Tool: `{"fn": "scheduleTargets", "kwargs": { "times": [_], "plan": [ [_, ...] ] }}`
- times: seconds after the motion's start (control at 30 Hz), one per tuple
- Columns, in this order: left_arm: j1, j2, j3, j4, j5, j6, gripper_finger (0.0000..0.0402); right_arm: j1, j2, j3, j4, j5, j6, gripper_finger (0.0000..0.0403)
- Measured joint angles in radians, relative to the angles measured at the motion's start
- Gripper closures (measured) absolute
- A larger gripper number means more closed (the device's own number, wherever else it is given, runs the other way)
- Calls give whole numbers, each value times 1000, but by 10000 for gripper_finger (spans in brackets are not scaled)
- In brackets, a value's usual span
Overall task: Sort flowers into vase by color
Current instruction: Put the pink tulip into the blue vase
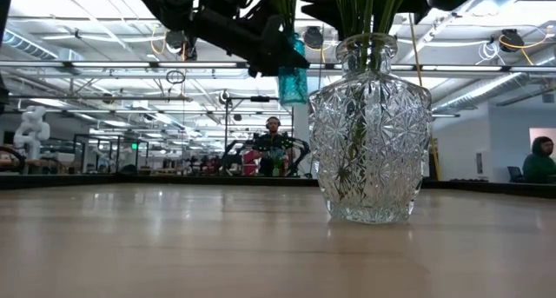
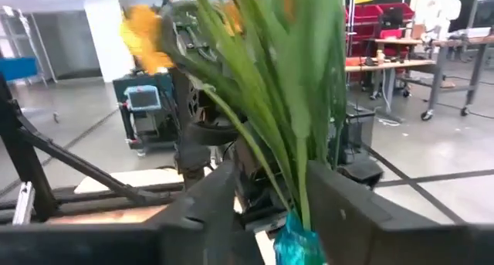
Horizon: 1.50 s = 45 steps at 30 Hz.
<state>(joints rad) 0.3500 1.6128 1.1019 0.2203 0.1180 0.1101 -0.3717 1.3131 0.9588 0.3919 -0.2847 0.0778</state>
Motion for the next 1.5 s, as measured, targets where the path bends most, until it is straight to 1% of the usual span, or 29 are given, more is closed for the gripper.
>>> {"fn": "scheduleTargets", "kwargs": {
  "times": [0.17, 0.3, 0.4, 0.5, 0.63, 0.77, 0.97, 1.07, 1.13, 1.37, 1.5],
  "plan": [
    [23, 4, -3, -45, 0, -1, 143, -33, -107, 0, -145, 14, -54, 214],
    [24, 4, -62, -36, -4, -1, 144, -50, -219, 0, -352, 114, -86, 193],
    [22, 5, -137, 37, -29, -28, 144, -54, -292, 0, -484, 181, -98, 186],
    [23, 5, -242, 194, -75, -53, 144, -53, -343, 0, -554, 207, -108, 187],
    [23, 5, -370, 396, -135, -77, 144, -53, -373, 0, -567, 209, -109, 190],
    [22, 41, -440, 466, -162, -87, 144, -53, -372, 0, -563, 209, -109, 190],
    [16, 187, -446, 580, -162, -103, 144, -53, -348, 0, -546, 210, -120, 190],
    [14, 228, -442, 634, -162, -105, 144, -53, -340, 1, -519, 210, -120, 190],
    [11, 233, -432, 641, -163, -105, 144, -53, -339, 1, -526, 210, -120, 190],
    [8, 233, -431, 580, -178, -42, 138, -53, -337, 1, -526, 210, -120, 190],
    [8, 231, -430, 563, -179, -53, 136, -53, -337, 1, -527, 210, -120, 190]
  ]
}}
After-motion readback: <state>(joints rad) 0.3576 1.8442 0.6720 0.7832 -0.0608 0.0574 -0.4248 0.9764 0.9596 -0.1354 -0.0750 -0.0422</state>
